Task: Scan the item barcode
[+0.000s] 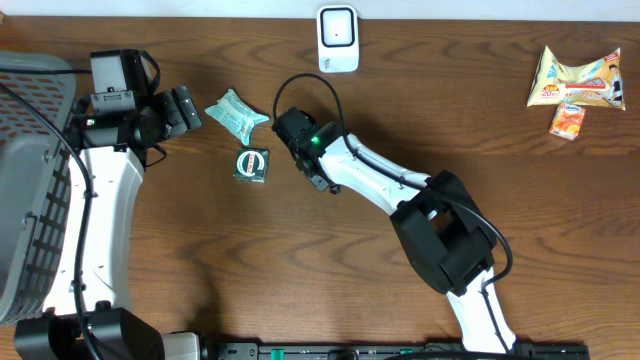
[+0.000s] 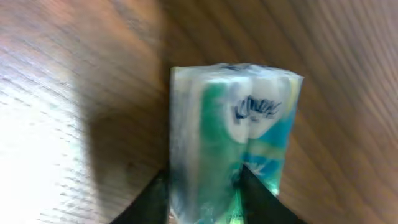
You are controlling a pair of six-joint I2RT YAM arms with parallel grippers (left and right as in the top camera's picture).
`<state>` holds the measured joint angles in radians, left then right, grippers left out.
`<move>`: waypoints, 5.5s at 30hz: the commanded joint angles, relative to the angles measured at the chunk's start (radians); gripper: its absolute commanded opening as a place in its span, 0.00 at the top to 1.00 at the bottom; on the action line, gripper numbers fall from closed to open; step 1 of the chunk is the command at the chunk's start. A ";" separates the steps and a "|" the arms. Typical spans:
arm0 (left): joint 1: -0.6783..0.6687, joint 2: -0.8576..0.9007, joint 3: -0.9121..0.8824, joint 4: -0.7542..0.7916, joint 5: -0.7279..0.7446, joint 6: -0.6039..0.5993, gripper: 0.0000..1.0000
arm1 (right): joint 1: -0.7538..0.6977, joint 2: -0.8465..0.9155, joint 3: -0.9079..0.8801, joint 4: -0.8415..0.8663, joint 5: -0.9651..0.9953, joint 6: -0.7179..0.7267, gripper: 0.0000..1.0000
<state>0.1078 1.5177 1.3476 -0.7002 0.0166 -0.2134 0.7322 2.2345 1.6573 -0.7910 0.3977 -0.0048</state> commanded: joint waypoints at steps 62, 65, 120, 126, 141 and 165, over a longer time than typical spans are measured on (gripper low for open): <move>0.003 0.006 -0.005 -0.003 -0.006 -0.008 0.02 | -0.608 -0.023 0.167 -0.399 -0.773 0.008 0.34; 0.003 0.006 -0.005 -0.003 -0.006 -0.008 0.02 | -0.607 -0.023 0.151 -0.375 -0.774 0.017 0.32; 0.003 0.006 -0.005 -0.003 -0.006 -0.008 0.02 | -0.688 -0.103 -0.083 0.130 -1.825 -0.042 0.99; 0.003 0.006 -0.005 -0.003 -0.006 -0.008 0.02 | -0.688 -0.103 -0.083 0.327 -1.960 0.089 0.99; 0.003 0.006 -0.005 -0.003 -0.006 -0.008 0.02 | -0.687 -0.103 -0.083 0.447 -1.959 0.199 0.99; 0.003 0.006 -0.005 -0.003 -0.006 -0.008 0.02 | -0.629 -0.103 -0.083 0.439 -1.746 0.200 0.99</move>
<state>0.1078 1.5177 1.3476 -0.7002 0.0166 -0.2134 0.0940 2.1609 1.5635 -0.3470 -1.4425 0.1841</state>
